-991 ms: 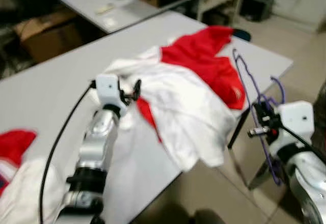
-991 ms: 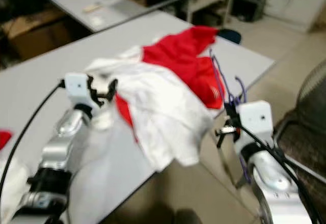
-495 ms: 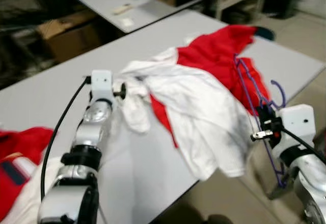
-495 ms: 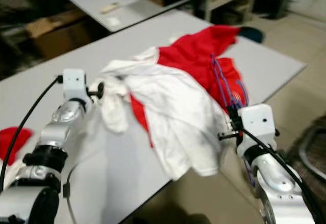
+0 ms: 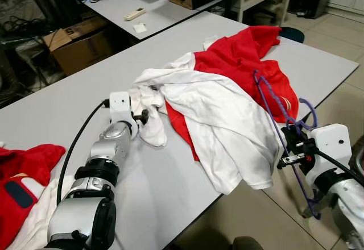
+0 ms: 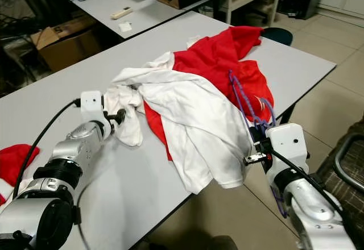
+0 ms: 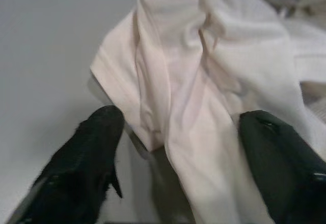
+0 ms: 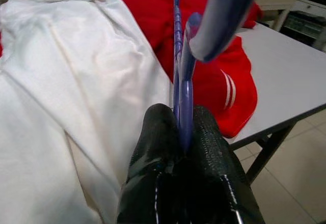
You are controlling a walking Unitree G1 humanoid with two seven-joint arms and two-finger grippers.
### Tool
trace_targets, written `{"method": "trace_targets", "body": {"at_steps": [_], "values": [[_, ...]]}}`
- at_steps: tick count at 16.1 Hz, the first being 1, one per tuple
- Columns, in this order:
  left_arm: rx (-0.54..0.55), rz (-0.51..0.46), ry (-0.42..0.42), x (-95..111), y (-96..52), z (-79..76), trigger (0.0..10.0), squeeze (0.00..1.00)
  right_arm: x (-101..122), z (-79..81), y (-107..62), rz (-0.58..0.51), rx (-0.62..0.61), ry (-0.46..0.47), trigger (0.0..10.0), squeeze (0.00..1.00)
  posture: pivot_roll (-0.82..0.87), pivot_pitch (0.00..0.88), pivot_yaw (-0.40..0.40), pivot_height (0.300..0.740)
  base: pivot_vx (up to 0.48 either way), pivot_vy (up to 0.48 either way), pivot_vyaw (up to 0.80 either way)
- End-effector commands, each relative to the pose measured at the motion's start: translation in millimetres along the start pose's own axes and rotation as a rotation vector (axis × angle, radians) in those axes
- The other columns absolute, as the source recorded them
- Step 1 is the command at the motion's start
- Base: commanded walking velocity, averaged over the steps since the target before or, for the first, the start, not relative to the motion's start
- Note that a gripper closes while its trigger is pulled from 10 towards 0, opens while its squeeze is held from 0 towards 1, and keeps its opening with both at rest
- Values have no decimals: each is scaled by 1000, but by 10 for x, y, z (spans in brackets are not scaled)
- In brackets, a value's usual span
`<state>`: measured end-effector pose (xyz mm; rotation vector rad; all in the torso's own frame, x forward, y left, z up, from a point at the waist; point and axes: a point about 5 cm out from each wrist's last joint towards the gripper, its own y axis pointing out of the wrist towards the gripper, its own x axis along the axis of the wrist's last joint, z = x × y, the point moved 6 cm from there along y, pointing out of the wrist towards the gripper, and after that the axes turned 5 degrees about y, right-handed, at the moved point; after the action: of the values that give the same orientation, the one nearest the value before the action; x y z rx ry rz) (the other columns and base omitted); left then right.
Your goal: Hang hanger
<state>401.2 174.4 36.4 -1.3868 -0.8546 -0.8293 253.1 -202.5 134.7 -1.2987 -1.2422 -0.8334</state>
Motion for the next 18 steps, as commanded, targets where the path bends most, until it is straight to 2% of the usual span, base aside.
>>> {"method": "trace_targets", "body": {"at_steps": [1,3,6,7,8,10,12,18], "values": [[46,18,6,-29,-7,161,0,0,33,94,7,-9,63,5,10000,0,-290,0,159,740,0,0,0],[59,25,5,-62,-13,219,0,0,41,166,-1,-5,131,-14,10000,0,-284,0,153,740,0,0,0],[2,-4,-50,-77,-31,152,0,0,97,247,-28,-9,262,-41,10000,0,-265,0,123,740,0,0,0],[-10,-11,-65,-79,-38,136,0,0,104,218,-26,-6,264,-57,10000,0,-265,0,123,740,0,0,0],[-16,-15,-70,-81,-41,128,0,0,106,200,-24,-5,261,-61,10000,0,-258,0,112,740,0,0,0],[-48,-41,-101,-68,-68,95,0,0,179,35,12,-31,182,-84,10000,0,-245,0,97,740,0,0,0],[-53,-52,-120,-73,-85,96,0,0,219,-108,37,-51,93,-61,10000,0,-243,0,96,740,0,0,0],[-79,-93,-143,3,-105,69,0,0,298,-206,58,-104,13,-42,10000,0,-246,0,106,740,0,0,0]]}}
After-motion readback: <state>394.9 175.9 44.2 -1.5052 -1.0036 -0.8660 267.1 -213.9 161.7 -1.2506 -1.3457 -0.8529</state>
